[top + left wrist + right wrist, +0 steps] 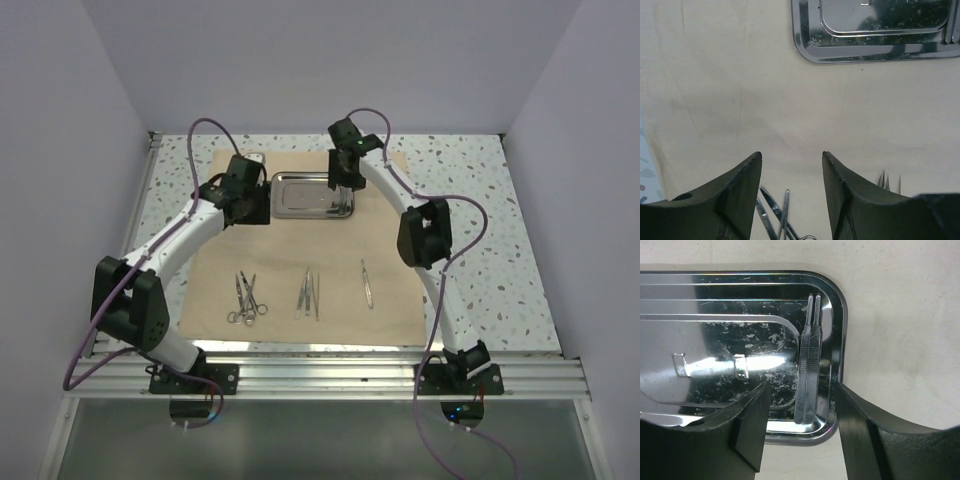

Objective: Open and lay out the surgical kit
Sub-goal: Pick up the medical item from the container.

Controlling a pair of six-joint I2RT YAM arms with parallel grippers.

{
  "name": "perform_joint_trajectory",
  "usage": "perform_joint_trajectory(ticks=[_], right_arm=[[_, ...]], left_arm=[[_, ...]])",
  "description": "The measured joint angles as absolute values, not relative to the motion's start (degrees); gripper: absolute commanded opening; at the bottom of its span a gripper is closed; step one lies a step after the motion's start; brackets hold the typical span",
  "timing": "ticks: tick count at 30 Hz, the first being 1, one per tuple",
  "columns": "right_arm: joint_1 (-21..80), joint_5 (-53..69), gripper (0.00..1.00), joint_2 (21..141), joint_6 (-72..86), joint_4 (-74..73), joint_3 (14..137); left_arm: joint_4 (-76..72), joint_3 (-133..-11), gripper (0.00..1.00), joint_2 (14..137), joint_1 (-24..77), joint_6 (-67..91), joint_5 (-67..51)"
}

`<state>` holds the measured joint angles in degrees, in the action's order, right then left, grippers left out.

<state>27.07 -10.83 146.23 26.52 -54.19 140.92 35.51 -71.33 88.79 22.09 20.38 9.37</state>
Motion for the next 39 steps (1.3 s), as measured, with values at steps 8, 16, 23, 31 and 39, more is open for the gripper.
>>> perform_joint_trajectory(ticks=[8, 16, 23, 31, 39], right_arm=[[27.4, -9.5, 0.53, 146.6, 26.4, -54.0, 140.4], [27.2, -8.8, 0.45, 148.8, 26.7, -53.1, 139.7], [26.3, -7.2, 0.38, 148.7, 27.6, -51.7, 138.8], [25.5, -5.9, 0.2, 148.3, 28.4, -49.8, 137.2], [25.3, -5.0, 0.08, 148.2, 28.8, -48.4, 136.8]], left_arm=[[35.5, -71.8, 0.55, 91.1, 21.5, 20.4, 9.3], [35.6, -72.1, 0.55, 92.1, 21.1, 20.4, 9.3], [35.7, -72.2, 0.55, 92.1, 20.6, 20.4, 9.4], [35.7, -72.3, 0.55, 92.7, 20.6, 20.4, 9.4], [35.7, -72.3, 0.55, 93.5, 20.5, 20.4, 9.4]])
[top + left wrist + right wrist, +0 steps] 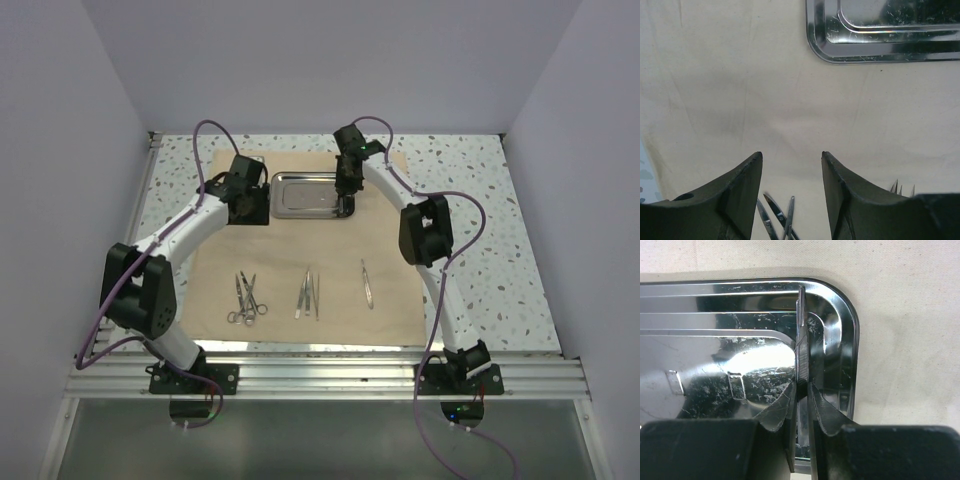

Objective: Open and lay out the surgical kit
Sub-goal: Pick up the medical item from the container.

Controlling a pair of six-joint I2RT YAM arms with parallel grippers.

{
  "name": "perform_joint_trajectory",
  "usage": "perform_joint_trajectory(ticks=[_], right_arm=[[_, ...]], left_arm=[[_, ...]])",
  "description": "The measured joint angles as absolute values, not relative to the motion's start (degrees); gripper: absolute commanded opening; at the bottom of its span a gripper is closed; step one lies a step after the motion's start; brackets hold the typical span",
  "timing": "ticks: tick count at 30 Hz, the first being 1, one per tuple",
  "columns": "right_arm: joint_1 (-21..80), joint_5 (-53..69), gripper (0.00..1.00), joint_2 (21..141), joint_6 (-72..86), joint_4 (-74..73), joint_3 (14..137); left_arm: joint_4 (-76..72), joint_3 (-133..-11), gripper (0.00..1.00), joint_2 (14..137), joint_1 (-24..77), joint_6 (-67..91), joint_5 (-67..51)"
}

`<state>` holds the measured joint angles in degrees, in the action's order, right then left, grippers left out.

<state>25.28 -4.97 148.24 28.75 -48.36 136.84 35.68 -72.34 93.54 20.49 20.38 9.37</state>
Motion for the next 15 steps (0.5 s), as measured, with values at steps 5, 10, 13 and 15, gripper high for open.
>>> perform_joint_trajectory(ticks=[5, 10, 13, 15], right_arm=[[25.3, -5.0, 0.0, 148.2, 28.7, -48.5, 137.1], [25.3, -5.5, 0.0, 148.2, 28.6, -49.1, 137.6], [25.3, -5.7, 0.0, 148.2, 28.6, -49.4, 137.7], [25.3, -5.7, 0.0, 148.1, 28.6, -49.5, 137.8]], left_arm=[[35.7, -72.3, 0.54, 93.9, 20.3, 20.4, 9.3], [35.7, -72.3, 0.54, 93.9, 20.3, 20.4, 9.1], [35.6, -72.3, 0.54, 93.8, 20.3, 20.4, 9.1], [35.7, -72.3, 0.54, 93.8, 20.3, 20.4, 9.1]])
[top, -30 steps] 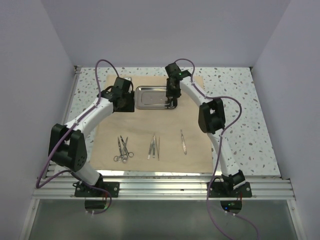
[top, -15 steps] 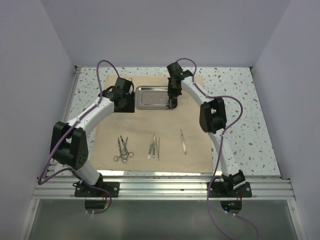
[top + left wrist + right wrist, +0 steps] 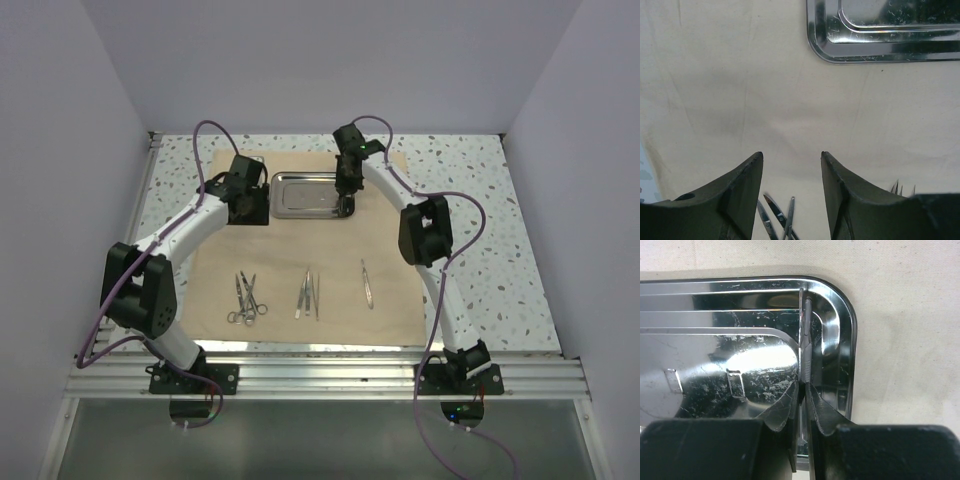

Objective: Open and lay out the surgical kit
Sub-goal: Pick up the medical item from the container.

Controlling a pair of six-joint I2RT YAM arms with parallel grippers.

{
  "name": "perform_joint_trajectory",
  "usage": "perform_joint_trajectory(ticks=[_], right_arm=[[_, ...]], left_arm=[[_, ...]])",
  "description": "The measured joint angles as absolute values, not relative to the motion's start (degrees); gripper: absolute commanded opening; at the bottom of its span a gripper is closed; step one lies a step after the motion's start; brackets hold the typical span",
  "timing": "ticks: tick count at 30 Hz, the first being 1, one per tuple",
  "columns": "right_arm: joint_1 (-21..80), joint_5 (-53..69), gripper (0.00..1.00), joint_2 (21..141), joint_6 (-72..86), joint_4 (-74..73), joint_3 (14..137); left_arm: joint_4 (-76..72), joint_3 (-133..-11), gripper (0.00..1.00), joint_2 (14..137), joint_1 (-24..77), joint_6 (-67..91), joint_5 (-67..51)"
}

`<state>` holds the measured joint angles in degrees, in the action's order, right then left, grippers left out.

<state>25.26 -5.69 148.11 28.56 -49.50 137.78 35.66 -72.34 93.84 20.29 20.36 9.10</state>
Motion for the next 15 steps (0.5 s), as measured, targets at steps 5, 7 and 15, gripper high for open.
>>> perform_joint_trajectory(ticks=[5, 7, 15], right_arm=[[25.2, -6.5, 0.0, 147.6, 28.4, -50.1, 137.8], [25.2, -6.6, 0.0, 147.3, 28.3, -50.4, 137.8], [25.1, -7.0, 0.0, 145.1, 27.8, -50.8, 137.8]], left_arm=[[35.6, -72.3, 0.53, 93.8, 20.3, 20.4, 8.8], [35.6, -72.3, 0.53, 93.7, 20.3, 20.4, 8.6], [35.4, -72.3, 0.53, 92.9, 20.3, 20.4, 7.8]])
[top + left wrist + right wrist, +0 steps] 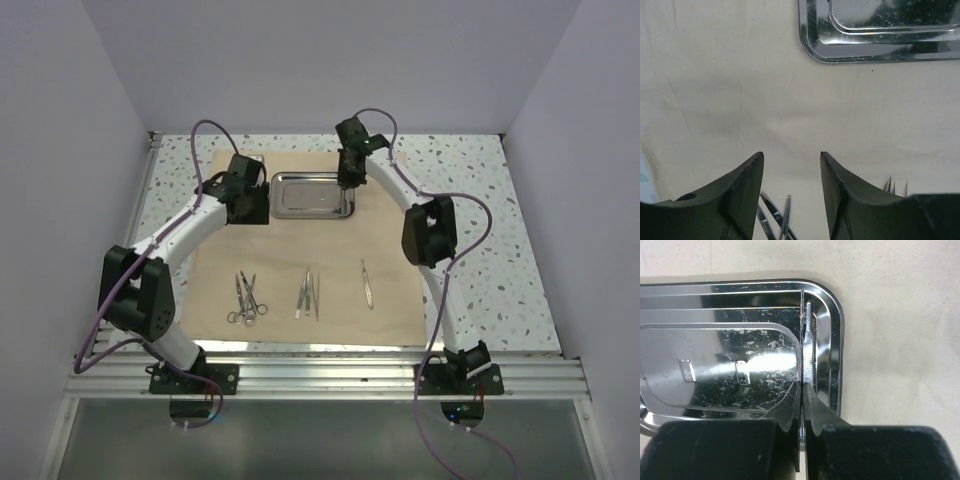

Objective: Open and lay out the surgical kit
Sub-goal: Pick up the medical item from the container, then place the medical item in the surgical kit.

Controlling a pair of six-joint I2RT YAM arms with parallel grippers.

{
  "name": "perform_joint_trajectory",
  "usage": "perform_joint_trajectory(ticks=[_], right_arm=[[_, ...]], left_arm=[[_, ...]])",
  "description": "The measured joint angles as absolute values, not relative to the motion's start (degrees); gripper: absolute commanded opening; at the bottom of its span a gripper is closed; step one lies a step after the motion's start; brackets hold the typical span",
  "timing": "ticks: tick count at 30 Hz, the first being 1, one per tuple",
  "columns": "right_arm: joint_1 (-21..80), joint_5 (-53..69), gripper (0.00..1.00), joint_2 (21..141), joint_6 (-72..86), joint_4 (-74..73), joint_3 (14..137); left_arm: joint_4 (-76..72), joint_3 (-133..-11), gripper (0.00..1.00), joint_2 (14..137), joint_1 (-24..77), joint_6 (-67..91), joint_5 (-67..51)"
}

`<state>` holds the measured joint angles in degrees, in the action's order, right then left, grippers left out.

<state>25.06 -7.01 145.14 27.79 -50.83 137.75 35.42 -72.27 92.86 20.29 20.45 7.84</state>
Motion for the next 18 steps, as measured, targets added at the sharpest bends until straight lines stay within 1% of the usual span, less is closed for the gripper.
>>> perform_joint_trajectory(ticks=[6, 8, 10, 15, 17, 18], right_arm=[[25.1, -7.0, 0.0, 143.7, 27.5, -51.4, 136.8], [25.1, -7.2, 0.0, 141.2, 27.2, -51.0, 133.4], [25.1, -7.3, 0.0, 136.9, 27.0, -50.7, 127.0], [25.1, -6.9, 0.0, 119.2, 26.9, -47.6, 103.3], [25.2, -6.5, 0.0, 113.0, 26.9, -46.0, 95.8], [25.3, -6.3, 0.0, 109.6, 26.9, -45.6, 92.1]], left_arm=[[35.4, -71.9, 0.53, 92.3, 20.3, 20.4, 7.7], [35.3, -71.8, 0.53, 92.3, 20.3, 20.4, 7.6], [35.2, -71.8, 0.54, 92.3, 20.3, 20.4, 7.7], [35.1, -71.8, 0.55, 92.3, 20.3, 20.4, 7.7], [35.0, -72.3, 0.59, 92.6, 20.3, 20.3, 7.7], [35.0, -72.8, 0.64, 92.9, 20.3, 20.3, 7.7]])
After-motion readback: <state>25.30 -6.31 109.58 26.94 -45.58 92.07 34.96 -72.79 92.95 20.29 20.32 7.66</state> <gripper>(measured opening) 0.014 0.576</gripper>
